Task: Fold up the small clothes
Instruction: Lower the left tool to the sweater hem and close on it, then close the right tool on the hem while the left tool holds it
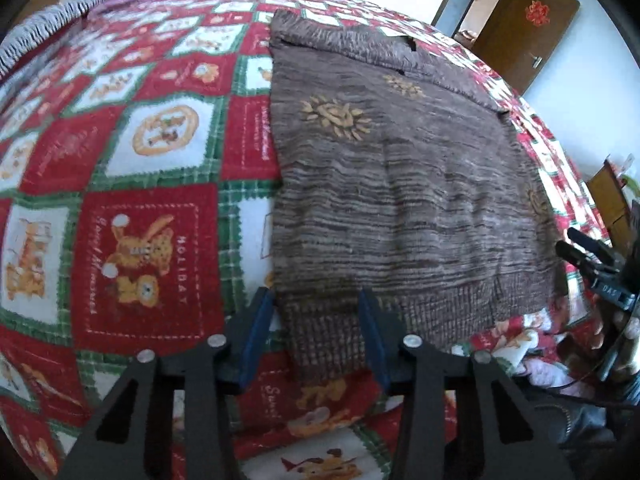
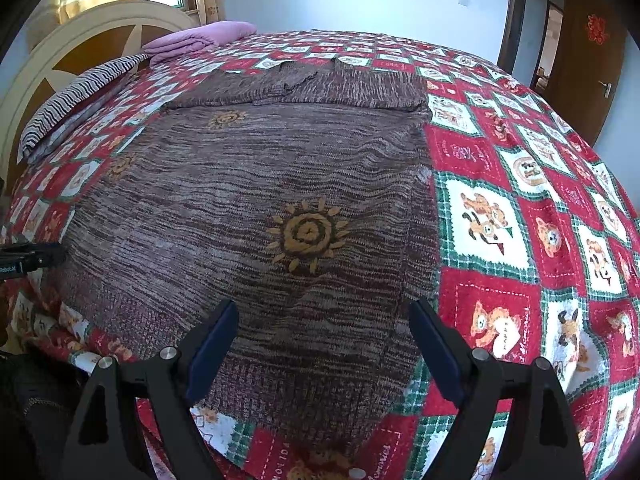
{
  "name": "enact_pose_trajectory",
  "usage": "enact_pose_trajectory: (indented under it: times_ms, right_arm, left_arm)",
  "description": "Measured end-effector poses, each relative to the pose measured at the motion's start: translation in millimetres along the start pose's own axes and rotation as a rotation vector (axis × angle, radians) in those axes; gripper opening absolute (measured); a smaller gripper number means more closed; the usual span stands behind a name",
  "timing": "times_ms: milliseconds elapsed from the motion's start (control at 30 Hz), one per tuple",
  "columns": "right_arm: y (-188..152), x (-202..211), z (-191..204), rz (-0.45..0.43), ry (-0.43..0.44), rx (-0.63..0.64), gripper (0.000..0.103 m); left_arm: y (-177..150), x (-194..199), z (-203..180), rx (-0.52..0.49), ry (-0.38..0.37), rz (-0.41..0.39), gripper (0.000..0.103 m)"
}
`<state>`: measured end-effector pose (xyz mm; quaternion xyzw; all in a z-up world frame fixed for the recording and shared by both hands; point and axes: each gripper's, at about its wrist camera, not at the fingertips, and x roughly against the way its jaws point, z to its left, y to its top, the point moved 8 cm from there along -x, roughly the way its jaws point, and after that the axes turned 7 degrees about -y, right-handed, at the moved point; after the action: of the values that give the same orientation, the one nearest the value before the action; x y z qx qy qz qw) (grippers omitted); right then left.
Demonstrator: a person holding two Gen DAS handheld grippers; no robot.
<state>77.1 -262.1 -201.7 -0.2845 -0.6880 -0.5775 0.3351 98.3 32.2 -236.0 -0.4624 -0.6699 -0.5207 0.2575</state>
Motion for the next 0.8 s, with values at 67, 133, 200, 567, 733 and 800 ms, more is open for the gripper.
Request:
enact_pose_trajectory:
  times_ms: [67, 133, 200, 567, 733, 800]
  right_arm:
    - [-1, -1, -1, 0.000, -0.005, -0.001, 0.087]
    - [-1, -3, -3, 0.002, -0.001, -0.011, 0.087]
    - [-1, -4, -3, 0.006, 0.003, -0.018, 0.087]
    - [-3, 19, -25, -0.017, -0.020, -0.054, 0.087]
    - [-18, 30, -43, 0.002, -0.017, -0.108, 0.087]
    - [-28, 31, -48, 0.021, -0.005, -0.134, 0.087]
  left_arm:
    - [0, 2, 2, -0.001, 0.011, -0.004, 0.055]
    - [-2, -3, 5, 0.016, -0.011, 0.008, 0.055]
    - [-4, -5, 6, 0.015, -0.007, 0.006, 0.055]
    - [1, 15, -4, -0.048, -0.050, -0.019, 0.008]
    - [4, 27, -3, -0.055, -0.075, -0.051, 0.008]
    - [2, 22, -2, -0.050, -0.078, -0.040, 0.008]
